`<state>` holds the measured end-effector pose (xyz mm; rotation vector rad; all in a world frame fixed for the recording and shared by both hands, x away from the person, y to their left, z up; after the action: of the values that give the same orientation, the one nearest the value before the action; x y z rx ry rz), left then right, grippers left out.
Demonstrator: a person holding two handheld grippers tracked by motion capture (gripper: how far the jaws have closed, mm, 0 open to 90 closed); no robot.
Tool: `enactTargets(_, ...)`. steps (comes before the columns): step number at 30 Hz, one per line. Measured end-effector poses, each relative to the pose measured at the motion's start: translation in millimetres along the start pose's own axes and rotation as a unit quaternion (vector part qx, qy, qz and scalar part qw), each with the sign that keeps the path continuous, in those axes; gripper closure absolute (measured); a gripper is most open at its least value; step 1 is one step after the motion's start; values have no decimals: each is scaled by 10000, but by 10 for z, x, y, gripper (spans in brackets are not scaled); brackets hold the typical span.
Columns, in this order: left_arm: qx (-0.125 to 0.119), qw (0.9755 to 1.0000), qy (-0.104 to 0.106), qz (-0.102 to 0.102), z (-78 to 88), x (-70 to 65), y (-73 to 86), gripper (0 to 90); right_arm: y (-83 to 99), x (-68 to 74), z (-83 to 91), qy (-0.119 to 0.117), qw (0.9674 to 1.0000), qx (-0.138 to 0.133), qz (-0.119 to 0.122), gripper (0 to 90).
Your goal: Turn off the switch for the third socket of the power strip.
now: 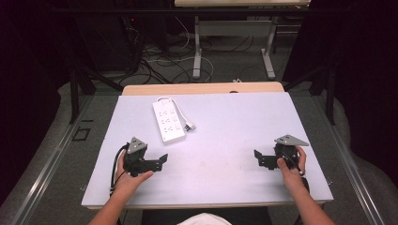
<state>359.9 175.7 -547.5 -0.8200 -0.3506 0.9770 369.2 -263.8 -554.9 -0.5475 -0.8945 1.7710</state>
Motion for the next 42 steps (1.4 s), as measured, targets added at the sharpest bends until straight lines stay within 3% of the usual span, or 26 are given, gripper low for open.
enactTargets(11, 39, 9999, -104, 87, -3, 8, -23, 176, 7, 10, -11, -8, 10000, 26, 2, 0)
enactTargets(27, 119, 9996, -193, 165, 40, 45, -183, 315, 23, 12, -24, -1, 10000, 58, -75, 0)
enactTargets(33, 94, 9996, -162, 232, 45, 38, -286, 333, 26, 11, -27, 2, 10000, 56, -77, 0)
enactTargets(42, 239, 9995, -191, 125, 43, 12, -441, 349, 30, 2, -21, 9, 10000, 58, -77, 0)
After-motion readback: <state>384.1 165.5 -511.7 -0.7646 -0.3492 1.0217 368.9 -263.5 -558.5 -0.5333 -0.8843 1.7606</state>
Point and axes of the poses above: each handheld gripper's, and its own axes: z roughly backward along the jaws, y roughly out of its underside, x roughly to its left, the point moved 4 cm from there along -z, roughly forward along the jaws, and after that the axes turned 6 degrees about x, right-handed, at the moved point
